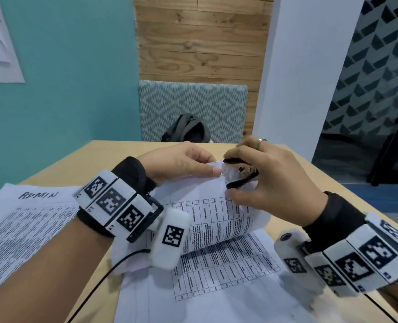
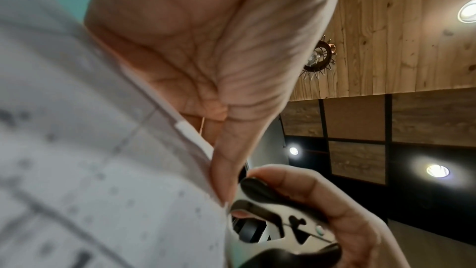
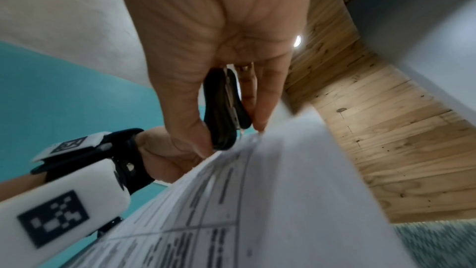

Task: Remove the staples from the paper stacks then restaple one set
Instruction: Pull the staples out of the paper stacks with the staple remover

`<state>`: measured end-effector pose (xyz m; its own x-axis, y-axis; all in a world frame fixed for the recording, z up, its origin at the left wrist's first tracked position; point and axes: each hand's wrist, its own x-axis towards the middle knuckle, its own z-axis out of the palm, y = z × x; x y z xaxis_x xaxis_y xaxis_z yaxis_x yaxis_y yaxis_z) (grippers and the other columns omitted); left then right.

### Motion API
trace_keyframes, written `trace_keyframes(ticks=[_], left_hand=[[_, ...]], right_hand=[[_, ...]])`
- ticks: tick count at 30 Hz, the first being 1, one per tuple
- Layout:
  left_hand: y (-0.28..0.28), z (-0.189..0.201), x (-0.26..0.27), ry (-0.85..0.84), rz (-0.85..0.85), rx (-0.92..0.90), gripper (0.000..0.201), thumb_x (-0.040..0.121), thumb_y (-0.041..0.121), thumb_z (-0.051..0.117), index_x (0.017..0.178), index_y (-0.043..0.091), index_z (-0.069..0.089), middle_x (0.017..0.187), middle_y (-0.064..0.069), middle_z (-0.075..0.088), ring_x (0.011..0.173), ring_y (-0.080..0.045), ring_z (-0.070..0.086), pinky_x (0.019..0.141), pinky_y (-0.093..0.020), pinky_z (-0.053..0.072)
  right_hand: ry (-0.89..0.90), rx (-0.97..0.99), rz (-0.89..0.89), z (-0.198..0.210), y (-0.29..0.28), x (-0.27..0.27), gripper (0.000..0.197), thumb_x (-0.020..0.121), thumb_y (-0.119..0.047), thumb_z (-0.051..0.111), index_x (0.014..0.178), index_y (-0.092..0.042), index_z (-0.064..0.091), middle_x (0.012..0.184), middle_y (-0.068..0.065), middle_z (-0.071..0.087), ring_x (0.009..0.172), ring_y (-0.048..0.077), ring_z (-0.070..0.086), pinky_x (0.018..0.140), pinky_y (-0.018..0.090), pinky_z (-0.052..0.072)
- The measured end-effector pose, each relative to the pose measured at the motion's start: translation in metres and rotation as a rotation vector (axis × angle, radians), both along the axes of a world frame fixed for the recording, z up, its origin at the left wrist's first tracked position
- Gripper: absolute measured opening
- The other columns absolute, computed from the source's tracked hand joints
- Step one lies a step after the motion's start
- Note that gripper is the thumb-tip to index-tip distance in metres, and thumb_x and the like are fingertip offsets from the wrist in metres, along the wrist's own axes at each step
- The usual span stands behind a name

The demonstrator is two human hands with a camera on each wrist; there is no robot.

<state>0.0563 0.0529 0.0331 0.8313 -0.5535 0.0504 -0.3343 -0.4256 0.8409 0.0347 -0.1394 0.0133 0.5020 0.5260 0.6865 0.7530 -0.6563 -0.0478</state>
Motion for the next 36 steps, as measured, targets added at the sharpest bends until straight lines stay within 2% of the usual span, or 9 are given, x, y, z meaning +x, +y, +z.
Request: trace_keyframes(ticks=[4, 9, 12, 17, 23, 28, 31, 36], left_hand=[[-0.0029, 0.0004, -0.0007, 0.02, -0.003, -0.008, 0.016, 0.09, 0.012, 0.055, 0.075, 0.01, 0.06, 0.067, 0.003, 0.055, 0.057, -0.001, 0.049, 0.057, -0.009, 0.04], [-0.0051, 0.0011, -0.0034, 0.039, -0.019, -0.028, 0.015, 0.089, 0.009, 0.054, 0.077, 0.008, 0.061, 0.068, 0.006, 0.058, 0.061, 0.0, 0.052, 0.061, -0.008, 0.041], [-0.0047, 0.0016, -0.0047, 0.051, -0.02, -0.044, 0.021, 0.09, 0.006, 0.052, 0.071, 0.009, 0.058, 0.055, 0.013, 0.056, 0.049, 0.004, 0.049, 0.05, -0.004, 0.037], [-0.0041, 0.0012, -0.0046, 0.078, -0.011, -0.067, 0.013, 0.088, 0.01, 0.055, 0.077, 0.008, 0.062, 0.073, 0.0, 0.059, 0.066, -0.005, 0.054, 0.064, -0.009, 0.044], [-0.0041, 0.0016, -0.0049, 0.087, -0.023, -0.098, 0.015, 0.086, 0.008, 0.056, 0.073, 0.008, 0.063, 0.065, 0.007, 0.062, 0.064, 0.0, 0.056, 0.064, -0.008, 0.043], [-0.0049, -0.0006, -0.0037, 0.089, -0.03, -0.136, 0.007, 0.078, 0.014, 0.064, 0.075, 0.007, 0.064, 0.074, 0.0, 0.063, 0.071, -0.004, 0.058, 0.069, -0.009, 0.045], [-0.0049, -0.0018, -0.0024, 0.101, -0.038, -0.153, 0.012, 0.077, 0.015, 0.069, 0.079, 0.004, 0.064, 0.077, -0.003, 0.063, 0.072, -0.005, 0.059, 0.07, -0.01, 0.045], [-0.0046, -0.0026, -0.0021, 0.102, -0.056, -0.174, 0.008, 0.075, 0.013, 0.061, 0.075, 0.006, 0.063, 0.07, 0.002, 0.063, 0.068, -0.002, 0.057, 0.068, -0.009, 0.044]], right_hand=[[0.025, -0.007, 0.04, 0.0006, -0.003, 0.0008, 0.048, 0.059, -0.031, 0.07, 0.103, -0.012, 0.068, 0.094, 0.004, 0.06, 0.072, 0.029, 0.061, 0.059, 0.044, 0.052], [0.062, 0.028, 0.099, 0.0023, -0.0052, -0.0005, 0.044, 0.062, -0.027, 0.073, 0.103, -0.011, 0.069, 0.092, 0.004, 0.058, 0.072, 0.028, 0.06, 0.059, 0.046, 0.052], [0.071, 0.024, 0.114, 0.0034, -0.0064, -0.0005, 0.043, 0.063, -0.028, 0.074, 0.103, -0.011, 0.07, 0.091, 0.003, 0.057, 0.072, 0.024, 0.059, 0.06, 0.044, 0.052], [0.092, 0.007, 0.133, 0.0055, -0.0085, -0.0009, 0.044, 0.065, -0.033, 0.075, 0.103, -0.011, 0.07, 0.086, 0.0, 0.055, 0.072, 0.02, 0.057, 0.06, 0.043, 0.051], [0.077, -0.008, 0.139, 0.0065, -0.0091, -0.0023, 0.042, 0.066, -0.037, 0.073, 0.101, -0.013, 0.07, 0.084, -0.001, 0.054, 0.068, 0.022, 0.056, 0.058, 0.044, 0.05], [0.01, -0.075, 0.138, 0.0087, -0.0086, -0.0036, 0.038, 0.067, -0.035, 0.072, 0.096, -0.011, 0.07, 0.082, 0.001, 0.055, 0.064, 0.026, 0.057, 0.054, 0.043, 0.05], [-0.043, -0.107, 0.137, 0.0086, -0.0084, -0.0044, 0.034, 0.066, -0.032, 0.073, 0.092, -0.009, 0.071, 0.079, 0.001, 0.054, 0.059, 0.026, 0.056, 0.05, 0.038, 0.05], [-0.099, -0.138, 0.116, 0.0071, -0.0077, -0.0043, 0.033, 0.065, -0.031, 0.074, 0.087, -0.007, 0.071, 0.075, 0.002, 0.055, 0.055, 0.023, 0.054, 0.049, 0.027, 0.045]])
